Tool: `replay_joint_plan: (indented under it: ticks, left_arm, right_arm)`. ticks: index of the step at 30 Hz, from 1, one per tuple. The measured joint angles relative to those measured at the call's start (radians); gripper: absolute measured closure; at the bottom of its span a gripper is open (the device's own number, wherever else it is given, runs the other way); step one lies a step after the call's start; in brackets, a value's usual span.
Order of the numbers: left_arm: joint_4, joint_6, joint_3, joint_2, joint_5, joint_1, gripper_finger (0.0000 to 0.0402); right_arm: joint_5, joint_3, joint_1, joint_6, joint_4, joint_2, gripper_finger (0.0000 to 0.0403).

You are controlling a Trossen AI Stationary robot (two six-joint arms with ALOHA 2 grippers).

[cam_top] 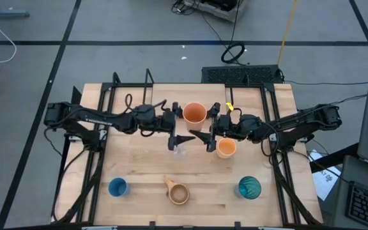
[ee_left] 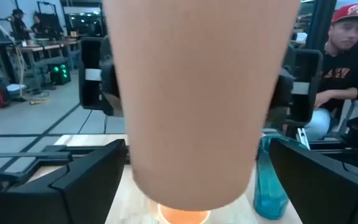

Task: Stack small to large cups/mugs on shelf
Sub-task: Put the light orange cup on the shelf

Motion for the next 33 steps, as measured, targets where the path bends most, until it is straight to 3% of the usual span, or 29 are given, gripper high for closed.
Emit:
replay_joint_plan:
  ticks: [12,20,24,27,33]
  left_arm:
    - [0.003,-0.038,0.005,0.000,-0.026,0.002,0.0011]
    - [0.011,-0.026,0.005,-0.001,-0.026,0.002,0.0094]
    - [0.010,-0.022,0.005,-0.001,-0.025,0.002,0.0117]
    - [0.009,-0.028,0.005,-0.001,-0.025,-0.004,0.0109]
    - [0.010,-0.025,0.005,-0.002,-0.031,-0.015,0.0056]
  right_arm:
    - [-0.001,0.000,0.000,0.015,-0.008,0.000,0.0108]
    - [-0.001,0.000,0.000,0.024,-0.009,0.000,0.0108]
    - [0.000,0.000,0.000,0.024,-0.009,0.000,0.0108]
    - [0.000,0.000,0.000,0.024,-0.009,0.000,0.0108]
    - [-0.002,0.000,0.000,0.021,-0.009,0.000,0.0108]
